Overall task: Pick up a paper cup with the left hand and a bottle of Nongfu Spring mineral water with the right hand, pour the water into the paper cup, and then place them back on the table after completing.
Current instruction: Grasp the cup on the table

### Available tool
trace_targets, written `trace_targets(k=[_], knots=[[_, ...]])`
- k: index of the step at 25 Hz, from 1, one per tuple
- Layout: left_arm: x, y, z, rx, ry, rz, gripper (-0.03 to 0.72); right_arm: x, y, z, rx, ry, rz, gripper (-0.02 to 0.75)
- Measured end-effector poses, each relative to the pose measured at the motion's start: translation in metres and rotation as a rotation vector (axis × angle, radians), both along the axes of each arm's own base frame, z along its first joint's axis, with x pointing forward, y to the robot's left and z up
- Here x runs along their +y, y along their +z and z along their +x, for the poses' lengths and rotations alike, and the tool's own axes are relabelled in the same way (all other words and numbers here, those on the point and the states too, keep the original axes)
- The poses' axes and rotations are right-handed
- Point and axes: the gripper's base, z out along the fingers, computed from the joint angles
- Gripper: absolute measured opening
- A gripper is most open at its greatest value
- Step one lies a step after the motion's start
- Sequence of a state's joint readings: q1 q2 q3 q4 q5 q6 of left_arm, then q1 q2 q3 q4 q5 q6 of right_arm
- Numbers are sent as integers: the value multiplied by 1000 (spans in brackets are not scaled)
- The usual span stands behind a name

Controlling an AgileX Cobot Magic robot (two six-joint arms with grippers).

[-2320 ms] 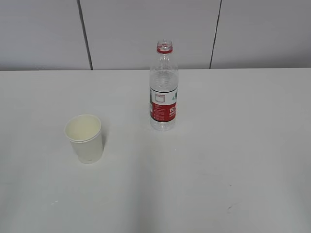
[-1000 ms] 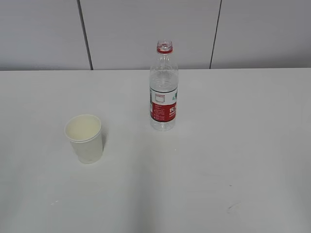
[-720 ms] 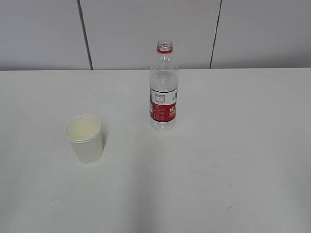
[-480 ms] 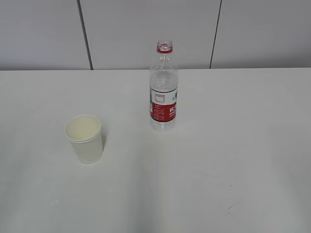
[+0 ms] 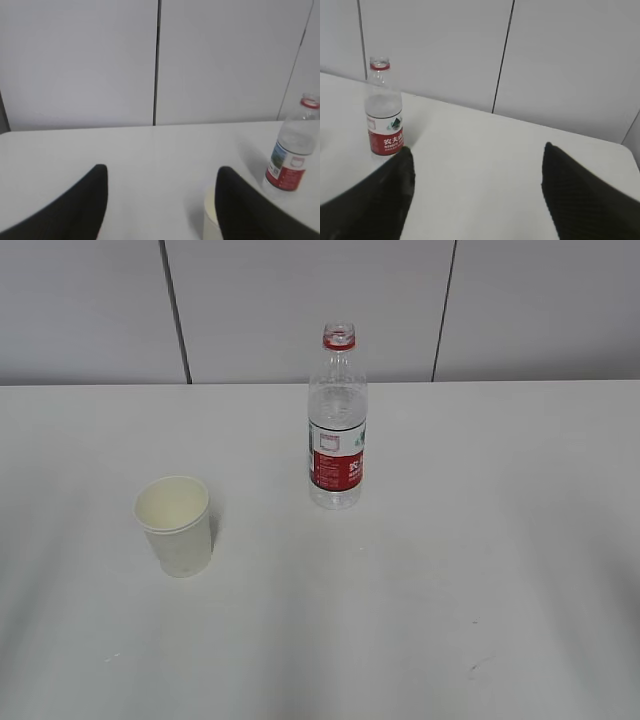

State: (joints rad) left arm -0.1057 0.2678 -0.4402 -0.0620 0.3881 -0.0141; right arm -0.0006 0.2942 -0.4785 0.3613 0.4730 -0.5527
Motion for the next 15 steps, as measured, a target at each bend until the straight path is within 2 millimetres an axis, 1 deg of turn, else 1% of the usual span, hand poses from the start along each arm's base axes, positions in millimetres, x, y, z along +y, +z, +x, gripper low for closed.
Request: trace_targets(k=[3, 9, 12, 15], knots=[[-2, 3, 24, -17, 7, 2, 425, 0, 1, 20, 6, -4, 19, 587], [-5, -2, 66, -2, 17, 3, 425, 1, -5, 50, 50, 7, 37, 587], [-10, -9, 85, 18, 0, 5, 425, 2, -9, 66, 73, 9, 56, 587], [-18, -22, 103, 74, -28, 12, 425, 4, -17, 82, 115, 26, 69, 587]])
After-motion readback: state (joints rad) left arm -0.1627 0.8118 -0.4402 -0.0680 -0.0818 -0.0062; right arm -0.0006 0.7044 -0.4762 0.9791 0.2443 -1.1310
